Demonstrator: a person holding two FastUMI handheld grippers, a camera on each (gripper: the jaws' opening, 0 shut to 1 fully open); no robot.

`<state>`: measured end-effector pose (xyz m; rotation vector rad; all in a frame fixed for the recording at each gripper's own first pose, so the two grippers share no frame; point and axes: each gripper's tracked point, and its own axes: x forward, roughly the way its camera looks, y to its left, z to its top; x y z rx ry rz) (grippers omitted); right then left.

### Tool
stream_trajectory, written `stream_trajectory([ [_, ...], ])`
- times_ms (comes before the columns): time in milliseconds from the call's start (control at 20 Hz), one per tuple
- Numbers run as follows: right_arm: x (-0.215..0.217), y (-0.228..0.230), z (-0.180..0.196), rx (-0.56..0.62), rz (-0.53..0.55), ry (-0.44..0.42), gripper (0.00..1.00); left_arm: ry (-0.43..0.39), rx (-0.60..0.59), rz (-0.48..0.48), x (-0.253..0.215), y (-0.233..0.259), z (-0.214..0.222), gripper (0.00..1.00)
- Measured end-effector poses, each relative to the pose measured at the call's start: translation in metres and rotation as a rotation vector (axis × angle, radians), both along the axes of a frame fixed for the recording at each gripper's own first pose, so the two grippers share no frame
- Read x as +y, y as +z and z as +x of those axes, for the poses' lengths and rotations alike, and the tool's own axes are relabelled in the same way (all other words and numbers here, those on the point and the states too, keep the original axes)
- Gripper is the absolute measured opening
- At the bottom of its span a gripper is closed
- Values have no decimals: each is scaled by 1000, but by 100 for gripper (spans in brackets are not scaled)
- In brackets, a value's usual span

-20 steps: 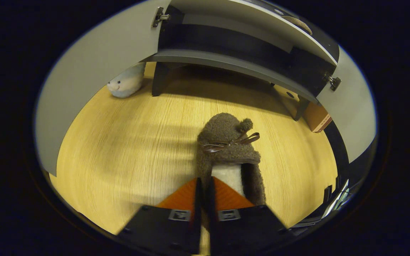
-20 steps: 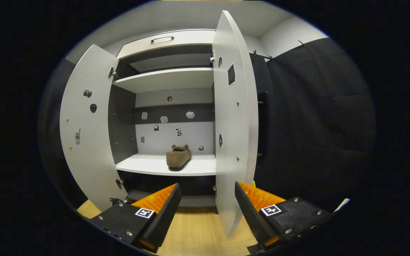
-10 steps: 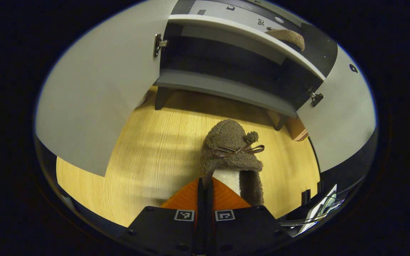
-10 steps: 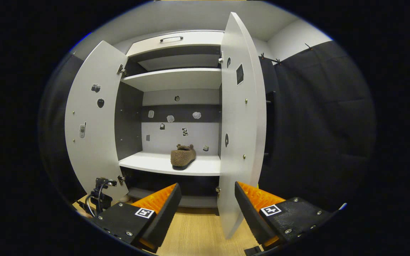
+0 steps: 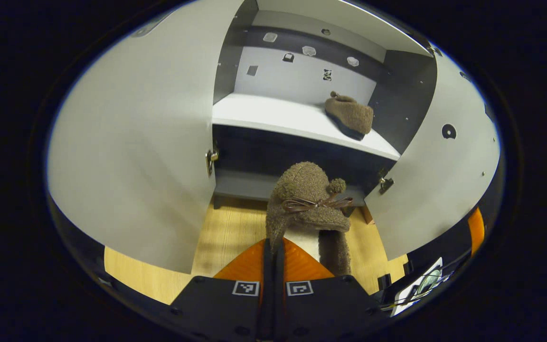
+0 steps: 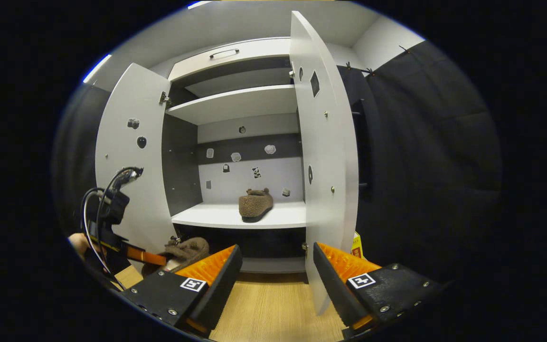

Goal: Grab one shoe with the right hand and put it into the shoe cabinet, grab the other shoe with the left hand and put it into the shoe cabinet; then close the right door with the right hand and the left door with the left hand.

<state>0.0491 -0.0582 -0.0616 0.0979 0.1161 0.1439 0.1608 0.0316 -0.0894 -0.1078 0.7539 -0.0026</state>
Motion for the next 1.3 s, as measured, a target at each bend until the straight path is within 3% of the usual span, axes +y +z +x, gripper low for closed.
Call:
stream_trajectory([
  [500, -29, -8, -14, -2, -14, -61, 93, -20, -169, 25, -8, 147, 167, 6],
  [800, -47, -3, -24, 1, -17, -111, 93, -14, -188, 133, 5, 142, 226, 6],
  [1300, -32, -1, -38, -8, -21, -298, 93, -90, -159, 57, 6, 118, 269, 6],
])
